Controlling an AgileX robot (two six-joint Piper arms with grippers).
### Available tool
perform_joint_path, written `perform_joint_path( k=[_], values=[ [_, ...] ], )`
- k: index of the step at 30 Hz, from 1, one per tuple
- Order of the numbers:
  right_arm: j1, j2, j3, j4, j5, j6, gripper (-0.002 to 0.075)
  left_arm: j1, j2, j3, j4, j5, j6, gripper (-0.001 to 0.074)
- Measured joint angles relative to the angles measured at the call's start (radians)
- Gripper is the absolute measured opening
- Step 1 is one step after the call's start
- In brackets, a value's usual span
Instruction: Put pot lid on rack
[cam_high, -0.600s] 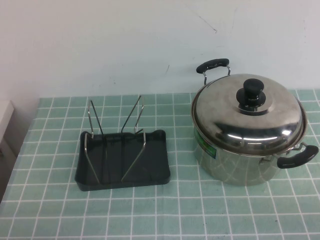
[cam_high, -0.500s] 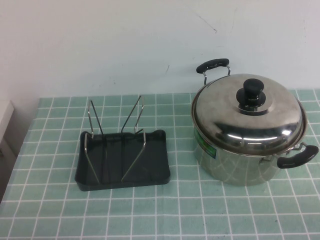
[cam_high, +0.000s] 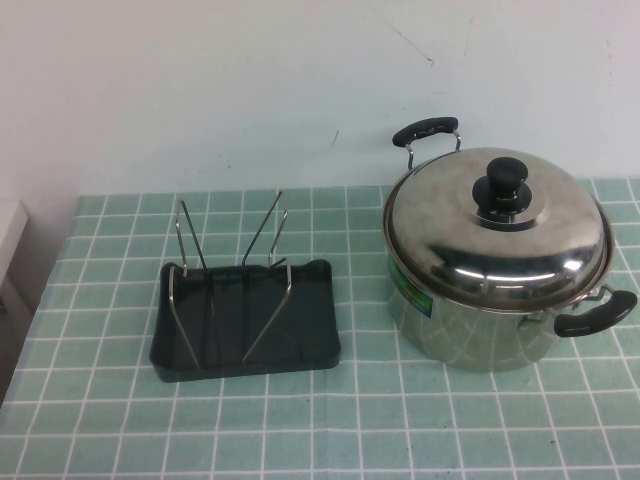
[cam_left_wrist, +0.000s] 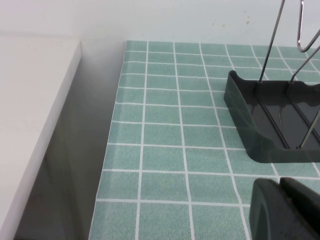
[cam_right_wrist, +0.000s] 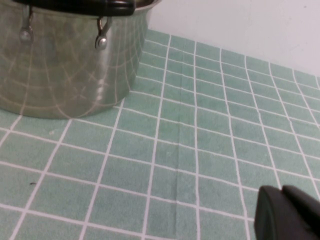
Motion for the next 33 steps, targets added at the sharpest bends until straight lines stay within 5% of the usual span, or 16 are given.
perform_joint_path(
  k=[33],
  values=[
    [0.000, 0.000, 0.000, 0.000, 0.000, 0.000, -0.0001, 0.000, 0.000, 0.000, 0.049, 0.002, 0.000, -0.0003]
  ],
)
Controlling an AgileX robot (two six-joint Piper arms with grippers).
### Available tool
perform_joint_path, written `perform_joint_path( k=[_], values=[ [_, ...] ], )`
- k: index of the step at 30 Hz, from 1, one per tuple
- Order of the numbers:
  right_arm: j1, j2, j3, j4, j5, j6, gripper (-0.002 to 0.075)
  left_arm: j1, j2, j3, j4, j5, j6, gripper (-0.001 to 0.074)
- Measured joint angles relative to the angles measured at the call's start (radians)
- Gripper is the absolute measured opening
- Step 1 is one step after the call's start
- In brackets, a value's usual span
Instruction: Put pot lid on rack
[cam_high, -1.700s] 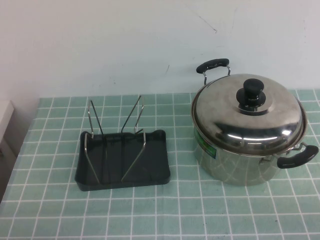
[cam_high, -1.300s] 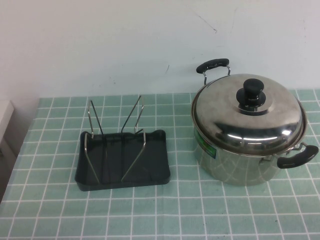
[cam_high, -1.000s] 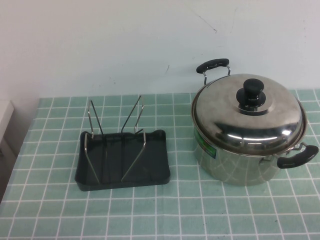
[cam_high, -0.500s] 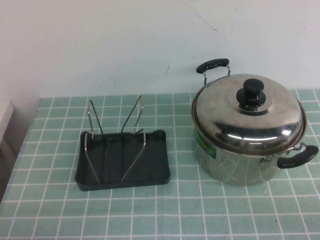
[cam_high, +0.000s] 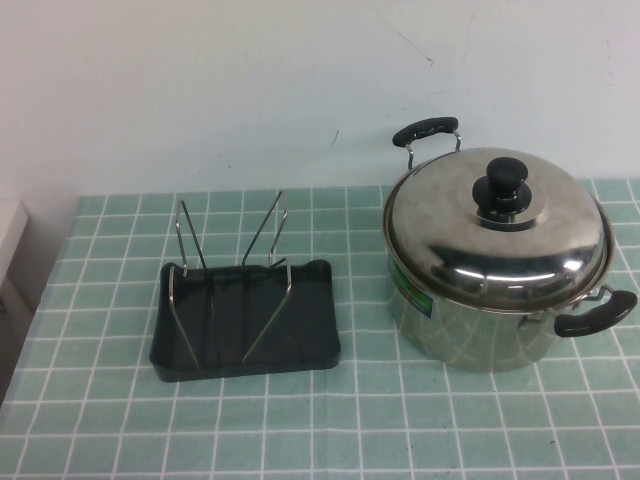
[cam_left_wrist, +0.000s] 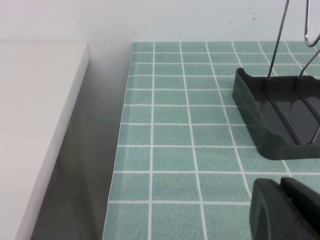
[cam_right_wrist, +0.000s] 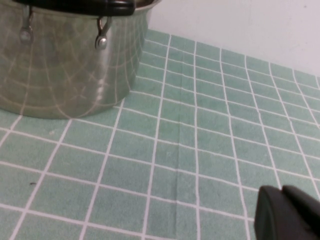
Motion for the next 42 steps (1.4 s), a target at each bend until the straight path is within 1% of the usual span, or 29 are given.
perform_joint_path(
  k=[42],
  values=[
    [0.000, 0.000, 0.000, -0.010, -0.004, -0.021, -0.0001, 0.000, 0.000, 0.000, 0.002, 0.001, 0.000, -0.0003]
  ],
)
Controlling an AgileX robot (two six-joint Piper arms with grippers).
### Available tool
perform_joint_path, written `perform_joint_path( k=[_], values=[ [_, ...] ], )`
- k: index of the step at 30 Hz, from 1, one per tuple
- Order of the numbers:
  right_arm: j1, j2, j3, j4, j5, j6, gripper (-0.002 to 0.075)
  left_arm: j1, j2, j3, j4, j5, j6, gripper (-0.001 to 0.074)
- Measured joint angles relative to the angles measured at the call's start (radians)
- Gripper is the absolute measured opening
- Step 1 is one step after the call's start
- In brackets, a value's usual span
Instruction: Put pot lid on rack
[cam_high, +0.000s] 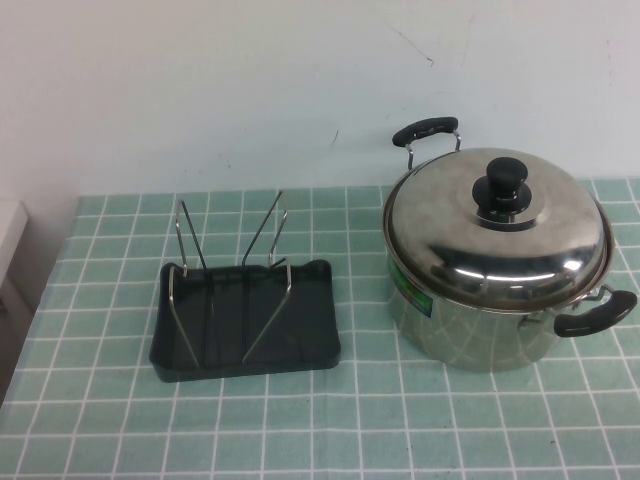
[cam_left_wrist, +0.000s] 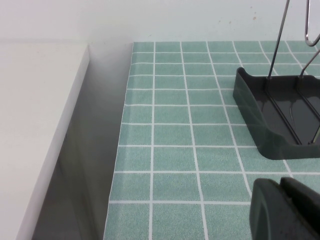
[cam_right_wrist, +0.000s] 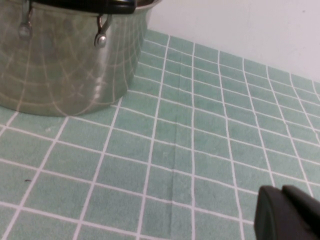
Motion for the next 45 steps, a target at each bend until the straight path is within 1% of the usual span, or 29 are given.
perform_joint_path(
  k=[21, 27, 33, 40, 43, 45],
  values=[
    [0.000, 0.000, 0.000, -0.008, -0.001, 0.000, -0.0001, 0.000, 0.000, 0.000, 0.002, 0.000, 0.000, -0.0003],
    [0.000, 0.000, 0.000, -0.010, -0.002, 0.000, -0.0001, 0.000, 0.000, 0.000, 0.060, 0.000, 0.008, -0.0004],
    [0.000, 0.000, 0.000, -0.010, -0.002, 0.000, -0.0001, 0.000, 0.000, 0.000, 0.075, -0.009, 0.012, -0.0004],
    [0.000, 0.000, 0.000, -0.012, -0.009, 0.000, -0.0001, 0.000, 0.000, 0.002, 0.079, -0.072, 0.014, -0.0004],
    [0.000, 0.000, 0.006, -0.014, -0.081, 0.000, -0.0001, 0.000, 0.000, 0.002, 0.079, -0.142, 0.014, -0.0004],
    [0.000, 0.000, 0.007, -0.014, -0.190, 0.000, -0.0001, 0.000, 0.000, 0.002, 0.077, -0.238, 0.014, -0.0004]
  ],
)
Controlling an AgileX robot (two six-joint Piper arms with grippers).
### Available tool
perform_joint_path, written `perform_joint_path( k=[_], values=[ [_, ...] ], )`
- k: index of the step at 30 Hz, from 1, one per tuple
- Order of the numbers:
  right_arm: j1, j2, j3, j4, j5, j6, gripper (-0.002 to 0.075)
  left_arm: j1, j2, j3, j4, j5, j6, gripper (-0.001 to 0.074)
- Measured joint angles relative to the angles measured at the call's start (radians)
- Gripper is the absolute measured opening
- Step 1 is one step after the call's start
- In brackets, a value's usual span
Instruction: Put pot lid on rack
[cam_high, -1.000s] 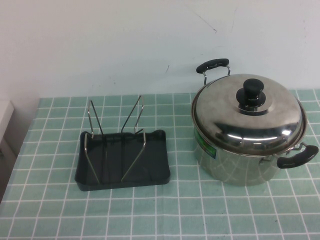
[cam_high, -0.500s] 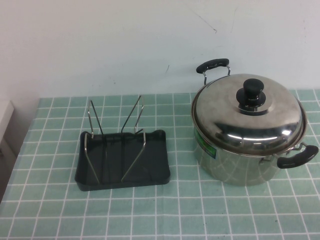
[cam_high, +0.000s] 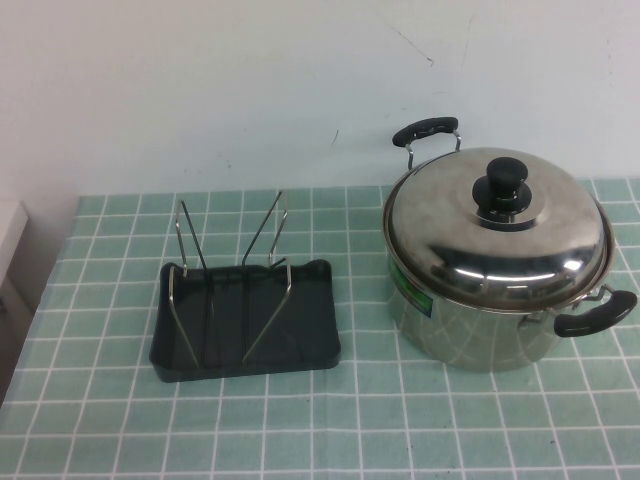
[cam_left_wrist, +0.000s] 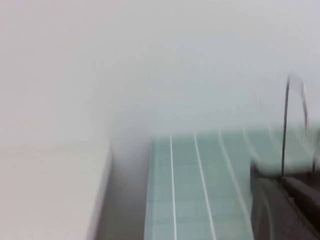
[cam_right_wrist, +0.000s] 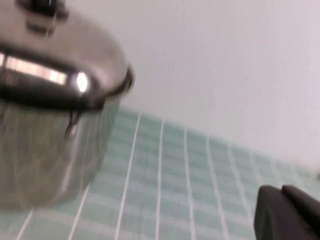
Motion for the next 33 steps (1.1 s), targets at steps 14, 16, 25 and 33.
perform_joint_path(
  k=[14, 16, 25, 33],
  values=[
    [0.000, 0.000, -0.002, 0.117, -0.858, 0.054, -0.0001, 0.000, 0.000, 0.000, -0.008, -0.889, -0.014, -0.0003],
    [0.000, 0.000, -0.002, 0.163, -0.868, 0.057, -0.0001, 0.000, 0.000, 0.000, -0.035, -0.914, -0.027, -0.0003],
    [0.000, 0.019, -0.228, 0.170, -0.400, -0.019, -0.0001, 0.000, 0.001, -0.146, 0.047, -0.421, -0.083, -0.0003],
    [0.000, 0.341, -0.477, 0.154, -0.257, -0.035, -0.0001, 0.000, 0.126, -0.240, 0.096, -0.437, -0.180, -0.0003]
  ],
)
